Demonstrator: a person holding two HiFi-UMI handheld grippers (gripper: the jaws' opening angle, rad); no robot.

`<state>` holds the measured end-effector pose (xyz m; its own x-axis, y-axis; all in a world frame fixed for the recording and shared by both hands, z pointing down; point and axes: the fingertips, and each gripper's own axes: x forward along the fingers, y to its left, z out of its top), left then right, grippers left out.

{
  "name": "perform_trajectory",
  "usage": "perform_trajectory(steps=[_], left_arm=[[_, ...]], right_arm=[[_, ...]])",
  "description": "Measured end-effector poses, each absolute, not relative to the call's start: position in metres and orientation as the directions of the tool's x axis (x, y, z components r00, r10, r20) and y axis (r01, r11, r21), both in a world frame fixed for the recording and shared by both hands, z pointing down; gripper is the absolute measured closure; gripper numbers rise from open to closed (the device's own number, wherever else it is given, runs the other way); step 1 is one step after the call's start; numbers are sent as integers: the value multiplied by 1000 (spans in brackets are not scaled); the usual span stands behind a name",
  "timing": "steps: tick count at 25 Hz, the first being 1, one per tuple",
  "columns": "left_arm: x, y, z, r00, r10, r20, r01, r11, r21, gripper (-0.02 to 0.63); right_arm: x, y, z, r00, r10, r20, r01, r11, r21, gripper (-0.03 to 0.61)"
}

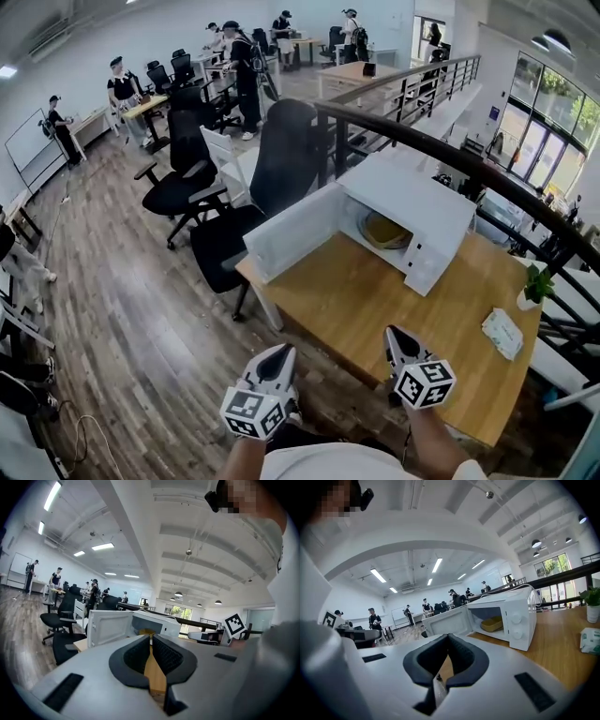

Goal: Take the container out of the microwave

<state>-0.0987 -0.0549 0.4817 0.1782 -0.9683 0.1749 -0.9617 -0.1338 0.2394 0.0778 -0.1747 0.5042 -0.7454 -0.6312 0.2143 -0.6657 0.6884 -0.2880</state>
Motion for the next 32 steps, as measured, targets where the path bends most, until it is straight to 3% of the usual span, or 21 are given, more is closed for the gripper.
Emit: perform_trajectory(steps=[14, 25, 32], left_arm=[[-215, -200, 479, 381, -910, 163, -911, -339, 235, 569], [-202, -270, 504, 510, -837, 198, -851, -457, 257, 569], [-185, -315, 511, 521, -824, 223, -847, -465, 258, 569]], right_arm=[[-30, -281, 502, -595, -768, 236, -798, 528, -291, 557], [6, -327, 533, -435, -858, 273, -856, 300, -421, 557], [23, -381, 565, -403, -864, 300, -785, 158, -599, 555]])
